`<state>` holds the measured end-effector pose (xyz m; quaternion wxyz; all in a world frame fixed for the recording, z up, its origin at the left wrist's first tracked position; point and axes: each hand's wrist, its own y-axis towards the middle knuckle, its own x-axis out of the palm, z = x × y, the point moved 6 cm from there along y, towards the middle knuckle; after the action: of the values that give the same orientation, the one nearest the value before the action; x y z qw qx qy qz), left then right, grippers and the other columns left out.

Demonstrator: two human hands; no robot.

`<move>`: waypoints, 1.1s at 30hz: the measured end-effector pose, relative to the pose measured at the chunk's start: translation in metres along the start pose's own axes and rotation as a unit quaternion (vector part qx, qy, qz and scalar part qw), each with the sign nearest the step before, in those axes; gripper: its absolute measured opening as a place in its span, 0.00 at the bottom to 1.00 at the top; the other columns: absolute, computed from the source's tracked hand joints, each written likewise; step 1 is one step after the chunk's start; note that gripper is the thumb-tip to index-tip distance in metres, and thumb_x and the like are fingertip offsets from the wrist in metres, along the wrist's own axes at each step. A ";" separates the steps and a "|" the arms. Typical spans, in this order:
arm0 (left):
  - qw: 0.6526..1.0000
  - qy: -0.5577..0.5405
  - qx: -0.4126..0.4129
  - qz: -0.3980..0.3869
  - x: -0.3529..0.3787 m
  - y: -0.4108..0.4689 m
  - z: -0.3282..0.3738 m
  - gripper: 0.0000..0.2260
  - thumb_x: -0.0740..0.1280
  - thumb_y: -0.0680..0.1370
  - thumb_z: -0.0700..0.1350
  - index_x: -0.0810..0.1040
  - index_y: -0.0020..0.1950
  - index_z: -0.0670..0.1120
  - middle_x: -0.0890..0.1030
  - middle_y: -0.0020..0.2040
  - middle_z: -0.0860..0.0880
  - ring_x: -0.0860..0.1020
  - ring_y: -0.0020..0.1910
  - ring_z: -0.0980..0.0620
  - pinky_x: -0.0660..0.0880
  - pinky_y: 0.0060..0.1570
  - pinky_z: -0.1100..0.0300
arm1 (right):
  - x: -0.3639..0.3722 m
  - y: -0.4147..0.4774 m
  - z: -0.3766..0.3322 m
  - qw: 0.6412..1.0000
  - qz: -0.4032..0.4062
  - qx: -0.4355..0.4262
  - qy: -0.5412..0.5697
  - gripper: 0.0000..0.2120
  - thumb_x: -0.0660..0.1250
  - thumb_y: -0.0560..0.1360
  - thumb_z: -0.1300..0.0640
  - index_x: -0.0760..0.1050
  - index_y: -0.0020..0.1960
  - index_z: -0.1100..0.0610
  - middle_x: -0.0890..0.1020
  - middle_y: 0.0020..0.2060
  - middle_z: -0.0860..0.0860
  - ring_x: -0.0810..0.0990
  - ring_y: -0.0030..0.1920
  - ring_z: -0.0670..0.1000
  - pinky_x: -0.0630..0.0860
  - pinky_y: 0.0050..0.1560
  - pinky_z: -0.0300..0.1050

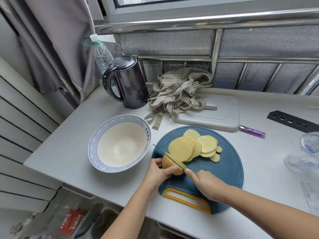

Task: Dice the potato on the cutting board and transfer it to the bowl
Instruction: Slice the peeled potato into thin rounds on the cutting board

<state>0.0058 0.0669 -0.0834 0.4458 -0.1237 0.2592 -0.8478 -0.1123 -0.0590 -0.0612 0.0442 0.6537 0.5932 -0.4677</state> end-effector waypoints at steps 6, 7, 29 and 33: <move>1.000 -0.018 -0.004 0.001 -0.001 0.001 -0.003 0.30 0.79 0.66 0.38 0.69 0.63 0.40 0.78 0.59 0.42 0.80 0.55 0.49 0.80 0.44 0.62 | -0.002 0.003 0.000 1.000 0.002 0.003 -0.020 0.28 0.43 0.80 0.36 0.57 0.31 0.55 0.65 0.28 0.51 0.63 0.30 0.51 0.62 0.33 0.45; 1.000 -0.018 -0.004 0.001 -0.001 0.002 -0.003 0.30 0.79 0.66 0.38 0.69 0.63 0.40 0.78 0.59 0.42 0.80 0.55 0.49 0.80 0.44 0.62 | -0.002 0.003 0.000 1.000 0.002 0.005 -0.023 0.28 0.43 0.80 0.35 0.58 0.31 0.55 0.65 0.28 0.51 0.63 0.30 0.51 0.62 0.34 0.46; 0.986 0.158 0.038 0.031 -0.003 0.000 0.003 0.33 0.78 0.66 0.56 0.65 0.61 0.47 0.73 0.62 0.49 0.74 0.60 0.52 0.72 0.60 0.58 | -0.010 0.015 0.005 0.993 0.014 -0.004 -0.118 0.30 0.44 0.79 0.34 0.63 0.32 0.56 0.70 0.30 0.52 0.67 0.31 0.50 0.65 0.37 0.47; 0.989 0.137 0.033 0.044 -0.001 -0.001 0.005 0.32 0.78 0.67 0.54 0.66 0.62 0.45 0.74 0.61 0.48 0.74 0.58 0.52 0.71 0.55 0.62 | -0.008 0.016 0.007 0.992 0.020 -0.012 -0.128 0.30 0.43 0.78 0.33 0.63 0.31 0.56 0.69 0.29 0.51 0.67 0.30 0.49 0.63 0.33 0.45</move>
<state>0.0077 0.0666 -0.0783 0.4468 0.0196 0.2949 -0.8444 -0.1020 -0.0735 -0.0676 0.1366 0.5998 0.5750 -0.5394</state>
